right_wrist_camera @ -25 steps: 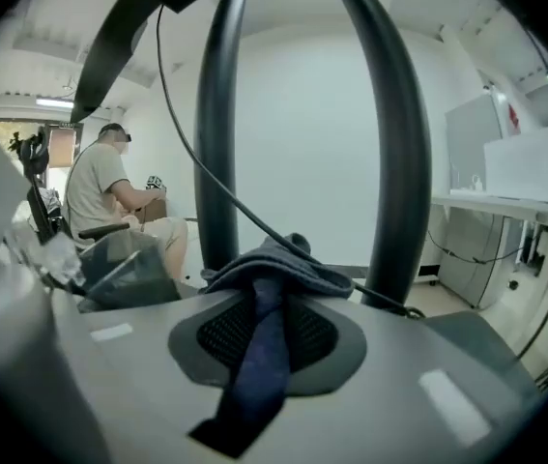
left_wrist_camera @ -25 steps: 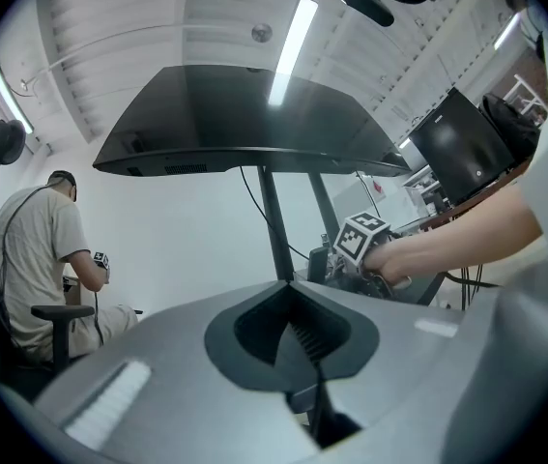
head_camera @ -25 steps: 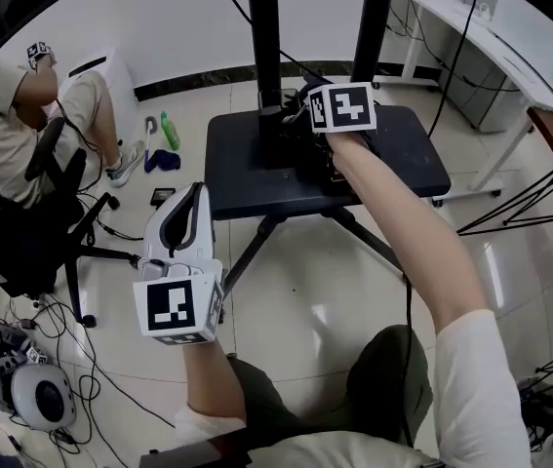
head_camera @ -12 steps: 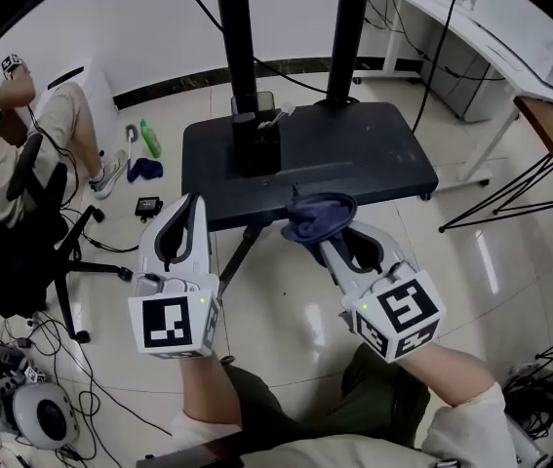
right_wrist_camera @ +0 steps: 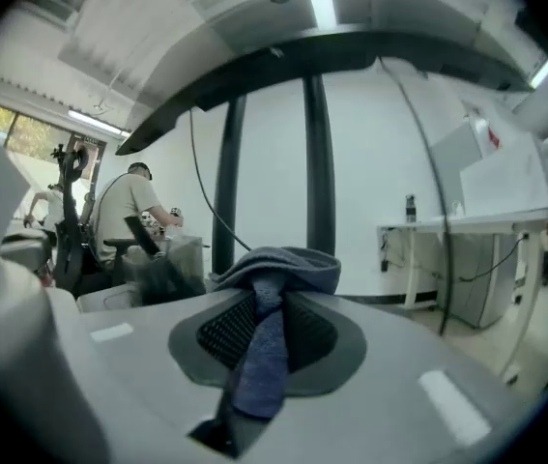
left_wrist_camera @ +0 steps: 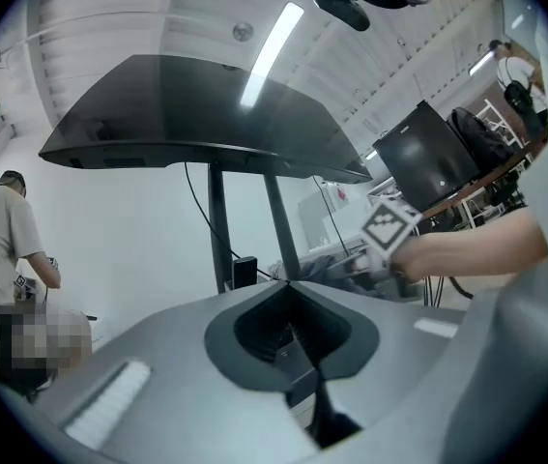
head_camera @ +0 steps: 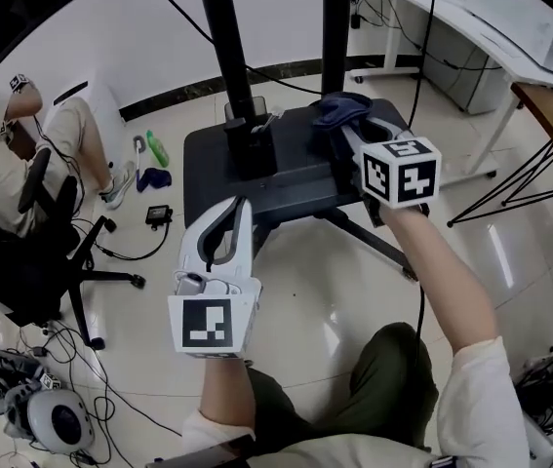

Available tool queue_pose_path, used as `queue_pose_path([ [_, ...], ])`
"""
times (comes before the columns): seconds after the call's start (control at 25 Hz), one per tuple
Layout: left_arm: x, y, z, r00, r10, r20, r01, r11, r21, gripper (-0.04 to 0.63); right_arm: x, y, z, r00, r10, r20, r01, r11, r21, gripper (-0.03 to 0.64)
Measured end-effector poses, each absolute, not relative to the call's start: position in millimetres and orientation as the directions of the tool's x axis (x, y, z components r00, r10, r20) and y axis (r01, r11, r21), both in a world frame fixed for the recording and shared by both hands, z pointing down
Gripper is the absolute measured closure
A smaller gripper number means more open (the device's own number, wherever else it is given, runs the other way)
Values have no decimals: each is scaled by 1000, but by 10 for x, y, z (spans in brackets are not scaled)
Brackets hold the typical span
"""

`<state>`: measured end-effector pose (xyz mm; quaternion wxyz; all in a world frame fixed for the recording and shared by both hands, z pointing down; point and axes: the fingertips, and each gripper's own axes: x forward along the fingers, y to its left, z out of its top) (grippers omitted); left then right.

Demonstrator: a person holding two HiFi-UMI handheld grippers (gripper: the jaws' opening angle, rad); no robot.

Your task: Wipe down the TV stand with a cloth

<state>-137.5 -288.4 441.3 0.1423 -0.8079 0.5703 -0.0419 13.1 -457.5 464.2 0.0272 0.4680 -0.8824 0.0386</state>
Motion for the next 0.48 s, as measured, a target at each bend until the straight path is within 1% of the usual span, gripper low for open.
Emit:
queue_pose_path([
  [0.08,-1308,-2828,4388,351,-932,-93,-908,-315,-275,526,90,-4983,4744,-544,-819,184,-838,541,-71,546],
  [0.2,-1278,-2800,4343,353,-930,-98,-909,-317,-270,526,152,-5450,4846,-452,-847,280,-885,464,-24,545],
  [0.36,-1301,-2824,4348,344,-934,-100,-911,-307,-274,526,168,-5631,4911,-449,-832,326,-888,455,-61,545],
  [0.48,-1290,-2873,4382,346,-933,-99,-911,-309,-272,526,160,-5469,4907,-477,-817,323,-871,489,-50,545],
])
